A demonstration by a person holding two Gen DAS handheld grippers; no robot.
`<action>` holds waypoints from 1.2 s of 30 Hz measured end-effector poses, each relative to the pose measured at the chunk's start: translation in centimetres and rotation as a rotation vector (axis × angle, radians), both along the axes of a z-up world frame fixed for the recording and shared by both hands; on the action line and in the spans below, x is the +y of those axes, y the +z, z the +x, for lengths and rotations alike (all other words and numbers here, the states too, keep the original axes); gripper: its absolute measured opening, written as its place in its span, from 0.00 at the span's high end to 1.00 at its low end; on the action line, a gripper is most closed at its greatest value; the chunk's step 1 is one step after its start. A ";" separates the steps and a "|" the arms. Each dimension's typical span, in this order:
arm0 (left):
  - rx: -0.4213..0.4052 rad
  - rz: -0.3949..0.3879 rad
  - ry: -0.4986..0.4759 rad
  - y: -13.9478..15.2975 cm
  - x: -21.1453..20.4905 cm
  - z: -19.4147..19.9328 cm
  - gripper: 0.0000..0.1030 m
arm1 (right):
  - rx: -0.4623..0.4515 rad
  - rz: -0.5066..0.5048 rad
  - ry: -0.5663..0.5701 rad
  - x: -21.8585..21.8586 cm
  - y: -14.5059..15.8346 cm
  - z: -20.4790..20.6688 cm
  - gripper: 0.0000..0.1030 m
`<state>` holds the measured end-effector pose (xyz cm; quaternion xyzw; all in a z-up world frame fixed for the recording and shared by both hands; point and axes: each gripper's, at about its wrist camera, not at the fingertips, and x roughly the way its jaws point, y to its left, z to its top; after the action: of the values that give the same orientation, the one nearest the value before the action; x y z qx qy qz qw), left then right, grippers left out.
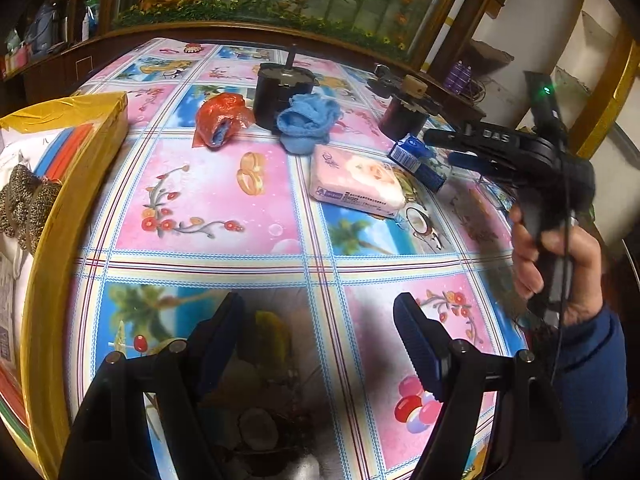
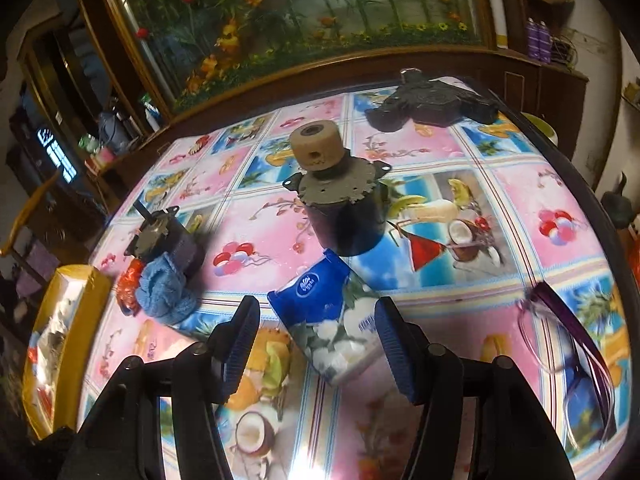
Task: Organize soft objects
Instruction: 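Grasp the pink tissue pack with left tool while right tool grasps the blue tissue pack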
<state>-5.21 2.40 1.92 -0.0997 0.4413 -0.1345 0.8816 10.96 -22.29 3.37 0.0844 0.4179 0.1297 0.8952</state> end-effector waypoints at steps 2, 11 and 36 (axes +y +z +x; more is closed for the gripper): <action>0.008 -0.004 0.000 -0.1 0.1 0.1 0.26 | -0.009 -0.071 0.009 0.7 -0.2 0.2 0.38; 0.014 -0.013 -0.010 -0.2 0.1 0.1 0.26 | -0.025 -0.185 0.056 0.6 -1.1 0.9 0.33; 0.017 -0.021 0.000 -0.3 0.4 0.0 0.26 | -0.048 -0.148 0.429 8.8 -0.9 -6.8 0.32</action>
<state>-5.16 2.80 1.64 -0.1101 0.4475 -0.1383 0.8766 4.15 -13.53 2.47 -0.0754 0.4132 0.2881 0.8605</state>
